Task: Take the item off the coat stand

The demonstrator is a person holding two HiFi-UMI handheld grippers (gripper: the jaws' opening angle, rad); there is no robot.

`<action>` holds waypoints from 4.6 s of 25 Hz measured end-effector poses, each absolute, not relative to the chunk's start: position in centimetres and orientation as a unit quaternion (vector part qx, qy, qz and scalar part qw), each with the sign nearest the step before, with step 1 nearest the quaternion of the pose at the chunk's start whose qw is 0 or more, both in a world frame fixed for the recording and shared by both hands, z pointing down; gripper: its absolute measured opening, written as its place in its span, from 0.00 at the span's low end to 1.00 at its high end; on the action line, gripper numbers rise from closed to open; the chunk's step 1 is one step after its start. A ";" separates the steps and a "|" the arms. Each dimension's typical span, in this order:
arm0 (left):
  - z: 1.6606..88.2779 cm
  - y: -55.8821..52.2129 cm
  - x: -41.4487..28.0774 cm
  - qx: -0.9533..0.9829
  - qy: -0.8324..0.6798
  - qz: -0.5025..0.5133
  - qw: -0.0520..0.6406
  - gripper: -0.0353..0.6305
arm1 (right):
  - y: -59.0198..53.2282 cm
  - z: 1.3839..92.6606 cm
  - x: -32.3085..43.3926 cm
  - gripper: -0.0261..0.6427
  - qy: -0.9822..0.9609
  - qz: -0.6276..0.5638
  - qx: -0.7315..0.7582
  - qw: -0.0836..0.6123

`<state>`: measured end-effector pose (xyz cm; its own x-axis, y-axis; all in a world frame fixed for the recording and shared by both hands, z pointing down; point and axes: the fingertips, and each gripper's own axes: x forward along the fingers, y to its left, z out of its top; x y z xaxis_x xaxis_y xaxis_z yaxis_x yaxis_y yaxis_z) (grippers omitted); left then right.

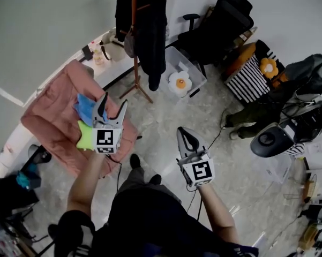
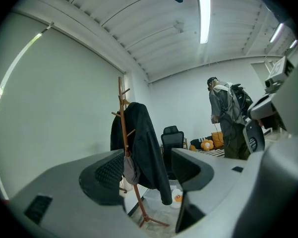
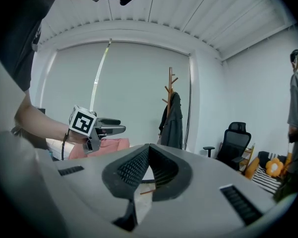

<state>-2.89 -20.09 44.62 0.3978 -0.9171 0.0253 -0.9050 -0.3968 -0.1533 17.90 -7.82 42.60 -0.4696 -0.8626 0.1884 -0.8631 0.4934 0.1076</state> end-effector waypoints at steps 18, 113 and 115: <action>50.8 -43.7 -5.0 -0.844 0.528 -0.074 0.059 0.50 | -21.9 44.4 13.2 0.07 -0.854 0.014 0.505 0.123; 55.2 -64.3 -4.7 -0.830 0.551 -0.084 0.023 0.09 | -33.0 49.9 15.4 0.07 -0.856 0.077 0.482 0.168; 54.6 -63.6 -5.0 -0.830 0.551 -0.079 0.025 0.09 | -32.7 49.8 15.3 0.07 -0.856 0.076 0.483 0.166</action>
